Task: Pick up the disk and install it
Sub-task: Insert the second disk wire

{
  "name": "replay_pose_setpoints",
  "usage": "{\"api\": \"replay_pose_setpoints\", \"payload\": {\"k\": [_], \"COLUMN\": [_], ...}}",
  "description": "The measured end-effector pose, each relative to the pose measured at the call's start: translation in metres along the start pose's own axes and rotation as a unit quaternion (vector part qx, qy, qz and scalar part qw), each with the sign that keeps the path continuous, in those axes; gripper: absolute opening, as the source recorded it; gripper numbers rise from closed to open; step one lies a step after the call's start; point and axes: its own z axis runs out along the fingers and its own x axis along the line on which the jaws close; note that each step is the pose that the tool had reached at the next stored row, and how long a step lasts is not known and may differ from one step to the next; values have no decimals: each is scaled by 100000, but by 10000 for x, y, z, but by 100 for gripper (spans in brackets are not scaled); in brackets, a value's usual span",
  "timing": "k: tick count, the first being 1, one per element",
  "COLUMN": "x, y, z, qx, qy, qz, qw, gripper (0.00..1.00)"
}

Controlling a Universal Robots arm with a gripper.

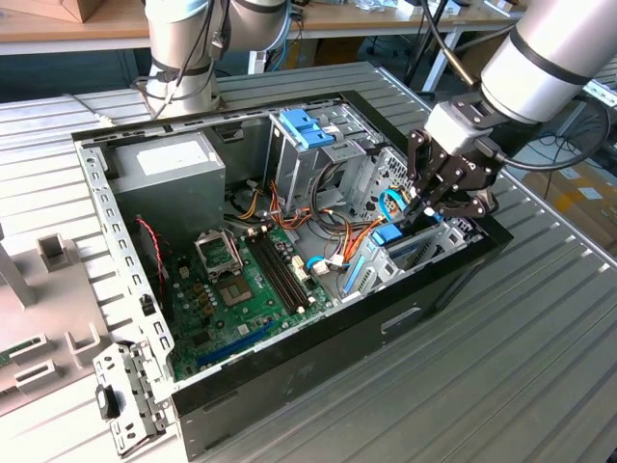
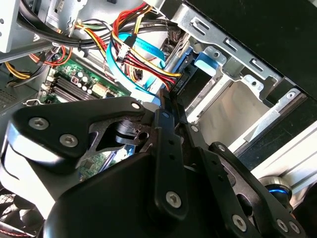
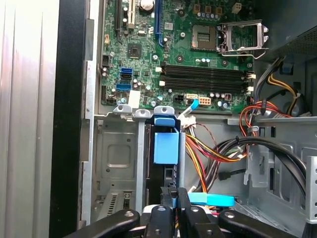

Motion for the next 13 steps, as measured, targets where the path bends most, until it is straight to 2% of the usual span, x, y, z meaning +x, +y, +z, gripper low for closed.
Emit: {"api": "replay_pose_setpoints", "payload": {"k": [10,11,12,13], "x": [16,17,17,17], "y": [17,17,17,17], "z": [3,4,3,3], "qx": [-1,0,1,1], "qy": [-7,-19,-15,-12], "qz": [5,3,1,4], "qw": [100000,100000,100000,100000], "gripper": [17,23,23,30]}}
